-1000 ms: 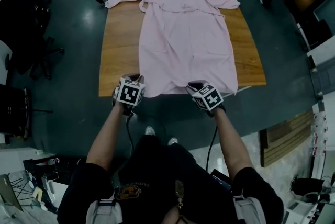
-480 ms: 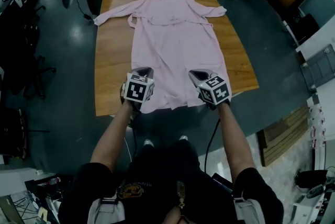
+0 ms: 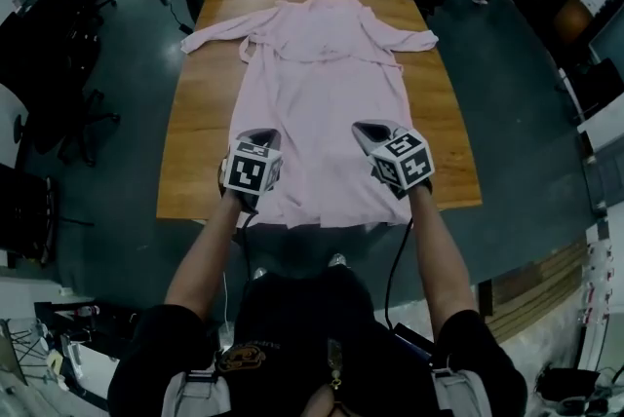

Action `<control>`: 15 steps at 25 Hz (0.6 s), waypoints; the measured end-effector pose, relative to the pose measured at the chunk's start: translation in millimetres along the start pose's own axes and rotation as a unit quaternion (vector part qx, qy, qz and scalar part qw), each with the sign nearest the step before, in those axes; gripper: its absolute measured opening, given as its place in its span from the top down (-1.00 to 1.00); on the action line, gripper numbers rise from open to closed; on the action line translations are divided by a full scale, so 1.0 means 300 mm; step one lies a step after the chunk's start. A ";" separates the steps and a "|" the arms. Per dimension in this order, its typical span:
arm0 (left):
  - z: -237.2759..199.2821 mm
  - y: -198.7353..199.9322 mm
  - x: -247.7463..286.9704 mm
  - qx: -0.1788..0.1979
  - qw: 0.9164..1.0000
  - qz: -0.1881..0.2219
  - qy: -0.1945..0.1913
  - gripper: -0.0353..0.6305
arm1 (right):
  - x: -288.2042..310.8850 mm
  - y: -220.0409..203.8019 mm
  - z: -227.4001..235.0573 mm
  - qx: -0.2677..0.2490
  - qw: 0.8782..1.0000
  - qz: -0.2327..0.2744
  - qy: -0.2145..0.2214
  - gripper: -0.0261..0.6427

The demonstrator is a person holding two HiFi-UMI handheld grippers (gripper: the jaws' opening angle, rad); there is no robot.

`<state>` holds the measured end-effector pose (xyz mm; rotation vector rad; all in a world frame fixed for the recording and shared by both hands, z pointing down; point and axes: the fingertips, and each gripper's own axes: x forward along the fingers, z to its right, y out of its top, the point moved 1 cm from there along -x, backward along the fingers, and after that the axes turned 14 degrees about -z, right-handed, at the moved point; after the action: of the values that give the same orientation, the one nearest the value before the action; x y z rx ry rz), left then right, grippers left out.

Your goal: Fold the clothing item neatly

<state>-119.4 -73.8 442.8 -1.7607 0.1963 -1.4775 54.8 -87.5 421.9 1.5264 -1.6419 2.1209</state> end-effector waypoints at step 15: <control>-0.099 0.164 0.143 -0.064 0.995 -0.007 0.077 0.83 | 0.182 0.282 0.296 -0.096 0.994 0.014 0.045 0.91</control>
<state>-114.4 -145.4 442.4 -1.7516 0.3652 -1.6428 37.0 -218.0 396.2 1.3413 -1.7856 1.9457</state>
